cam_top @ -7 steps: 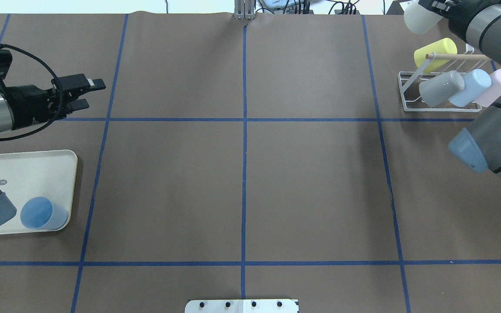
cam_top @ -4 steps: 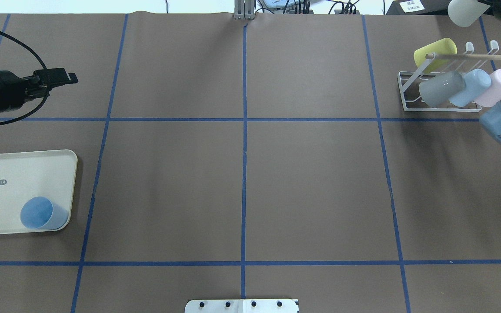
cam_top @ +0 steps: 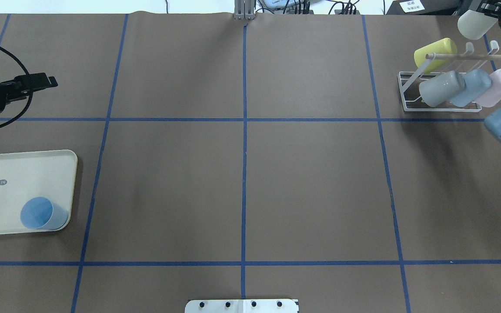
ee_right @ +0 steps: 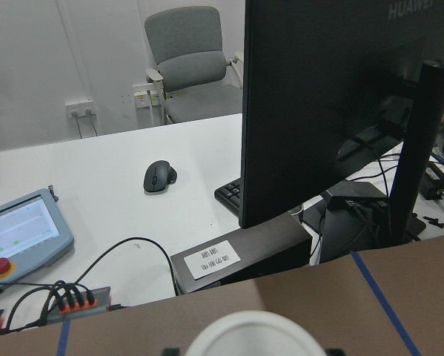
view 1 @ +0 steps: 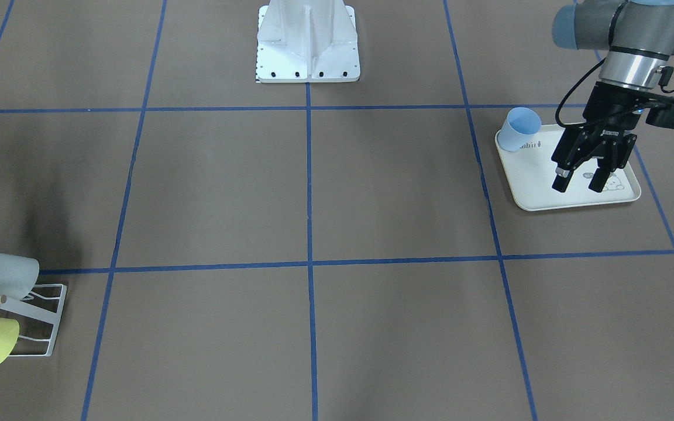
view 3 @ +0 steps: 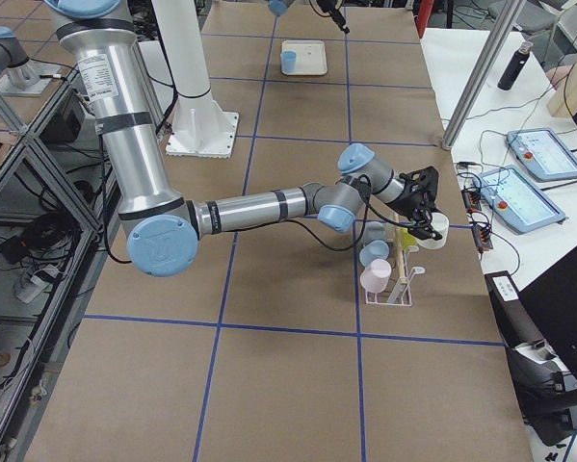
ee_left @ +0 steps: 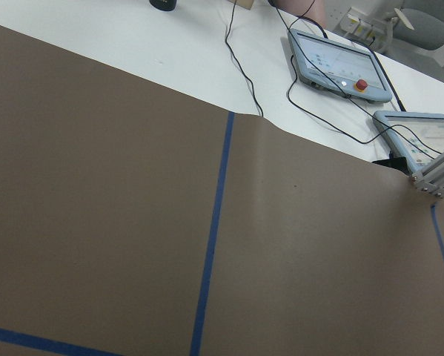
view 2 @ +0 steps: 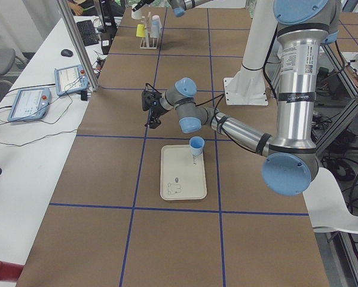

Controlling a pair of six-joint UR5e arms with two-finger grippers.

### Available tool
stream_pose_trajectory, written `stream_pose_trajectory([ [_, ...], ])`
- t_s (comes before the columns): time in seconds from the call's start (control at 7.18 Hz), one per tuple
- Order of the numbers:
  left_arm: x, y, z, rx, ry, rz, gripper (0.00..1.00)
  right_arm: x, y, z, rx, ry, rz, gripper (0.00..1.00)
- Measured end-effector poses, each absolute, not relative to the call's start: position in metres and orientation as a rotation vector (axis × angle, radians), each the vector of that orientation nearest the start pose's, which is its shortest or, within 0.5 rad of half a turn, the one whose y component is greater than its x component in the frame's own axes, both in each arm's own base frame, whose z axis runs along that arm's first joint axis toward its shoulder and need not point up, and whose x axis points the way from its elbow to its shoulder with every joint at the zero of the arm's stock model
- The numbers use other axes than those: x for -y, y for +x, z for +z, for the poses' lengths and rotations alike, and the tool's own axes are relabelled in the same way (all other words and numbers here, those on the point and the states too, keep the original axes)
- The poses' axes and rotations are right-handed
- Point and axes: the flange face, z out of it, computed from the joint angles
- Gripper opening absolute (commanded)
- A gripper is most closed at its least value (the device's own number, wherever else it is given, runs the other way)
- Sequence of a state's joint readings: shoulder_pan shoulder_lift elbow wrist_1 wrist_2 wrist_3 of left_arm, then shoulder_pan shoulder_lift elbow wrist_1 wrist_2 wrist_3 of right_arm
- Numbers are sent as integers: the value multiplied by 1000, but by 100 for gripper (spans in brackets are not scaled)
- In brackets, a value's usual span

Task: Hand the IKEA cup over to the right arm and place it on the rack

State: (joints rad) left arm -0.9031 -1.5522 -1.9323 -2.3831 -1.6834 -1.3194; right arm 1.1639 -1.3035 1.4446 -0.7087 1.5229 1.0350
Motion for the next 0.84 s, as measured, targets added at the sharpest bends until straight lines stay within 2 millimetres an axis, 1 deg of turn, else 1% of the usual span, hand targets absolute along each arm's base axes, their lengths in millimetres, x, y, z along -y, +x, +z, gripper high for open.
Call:
stream_pose_trajectory([
  [0.14,461,208,405,-1032,552,-512,100,641,-128,492,635,786,597,25],
  [0.28,459,207,408,-1028,549,-512,100,640,-130,497,632,778,596,25],
  [0.56,455,205,409,-1027,546,-511,100,633,-131,506,632,762,592,33],
  [0.7,453,204,407,-1030,546,-509,100,629,-130,511,632,756,590,48],
  [0.84,452,204,407,-1031,546,-507,100,627,-130,513,634,752,587,67],
])
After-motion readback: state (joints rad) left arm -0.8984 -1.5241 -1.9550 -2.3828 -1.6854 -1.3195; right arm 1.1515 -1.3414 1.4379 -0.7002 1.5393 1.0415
